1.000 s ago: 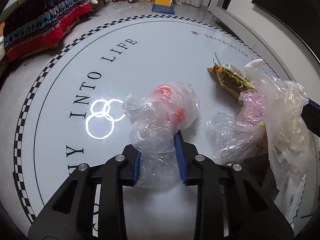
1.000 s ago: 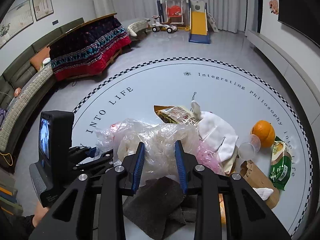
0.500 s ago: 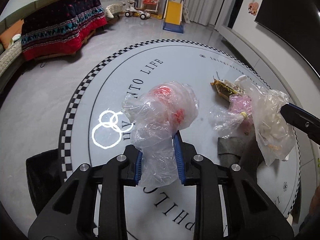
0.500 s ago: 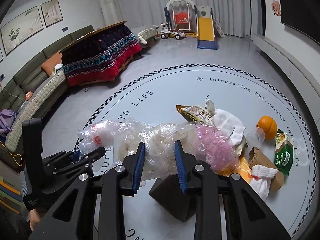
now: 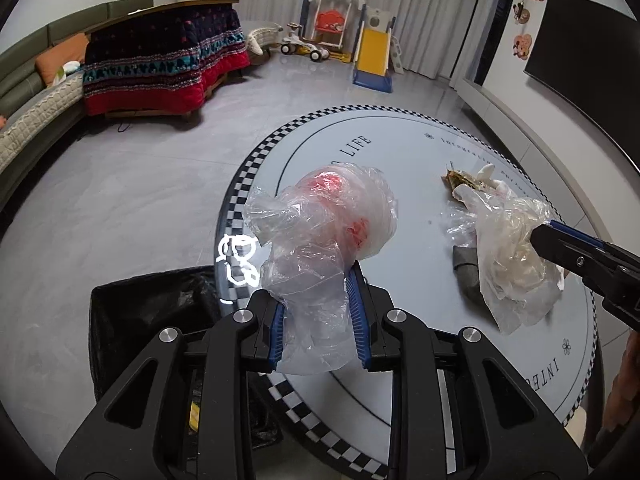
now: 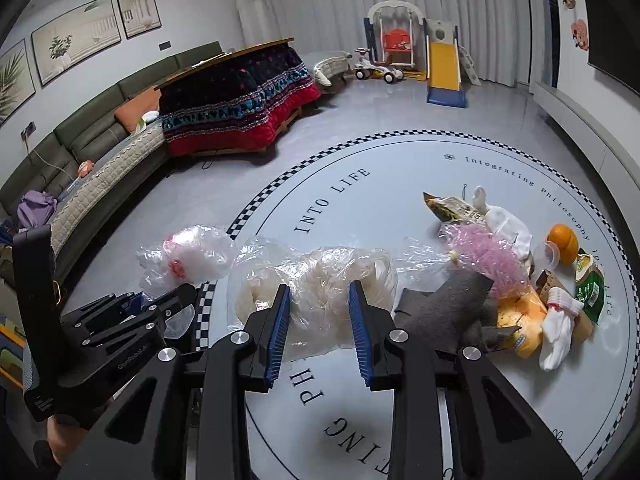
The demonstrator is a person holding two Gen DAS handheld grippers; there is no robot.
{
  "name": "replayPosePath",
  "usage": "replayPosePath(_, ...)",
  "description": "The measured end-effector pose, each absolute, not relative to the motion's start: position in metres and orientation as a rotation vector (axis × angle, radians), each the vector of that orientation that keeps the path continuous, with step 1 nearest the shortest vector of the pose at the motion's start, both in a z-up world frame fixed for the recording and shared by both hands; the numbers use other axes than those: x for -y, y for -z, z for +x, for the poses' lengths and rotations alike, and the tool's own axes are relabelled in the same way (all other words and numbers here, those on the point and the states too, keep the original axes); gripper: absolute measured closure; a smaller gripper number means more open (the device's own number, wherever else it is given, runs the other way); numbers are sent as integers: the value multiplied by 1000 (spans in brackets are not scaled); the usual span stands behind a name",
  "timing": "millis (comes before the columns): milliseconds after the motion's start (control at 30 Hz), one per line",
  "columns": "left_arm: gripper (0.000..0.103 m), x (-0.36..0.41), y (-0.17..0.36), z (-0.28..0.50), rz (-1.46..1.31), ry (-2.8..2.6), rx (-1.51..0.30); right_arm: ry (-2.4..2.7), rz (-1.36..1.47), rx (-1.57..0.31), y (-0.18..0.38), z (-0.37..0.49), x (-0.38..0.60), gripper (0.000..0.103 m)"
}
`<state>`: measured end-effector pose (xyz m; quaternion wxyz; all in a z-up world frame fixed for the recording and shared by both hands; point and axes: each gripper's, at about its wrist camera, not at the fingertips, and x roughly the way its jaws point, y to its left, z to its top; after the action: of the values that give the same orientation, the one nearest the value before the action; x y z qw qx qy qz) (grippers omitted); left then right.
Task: Collect trash
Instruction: 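Carry both plastic bags over the bin and open both tools to drop them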
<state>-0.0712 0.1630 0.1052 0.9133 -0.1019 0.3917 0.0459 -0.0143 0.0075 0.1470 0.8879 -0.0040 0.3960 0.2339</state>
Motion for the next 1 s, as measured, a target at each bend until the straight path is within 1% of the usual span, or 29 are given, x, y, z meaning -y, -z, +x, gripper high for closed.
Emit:
replayPosePath(333, 76, -212, -105, -130, -252, -216, -783, -606, -39, -836, -141, -55, -64, 72)
replayPosePath(667, 76, -267, -83, -187, -318, -351, -802, -730, -104, -870, -124, -86, -128, 72)
replayPosePath(1000, 76, -310, -62, -220, -378, -457, -824, -812, -153, -928, -104, -101, -185, 72)
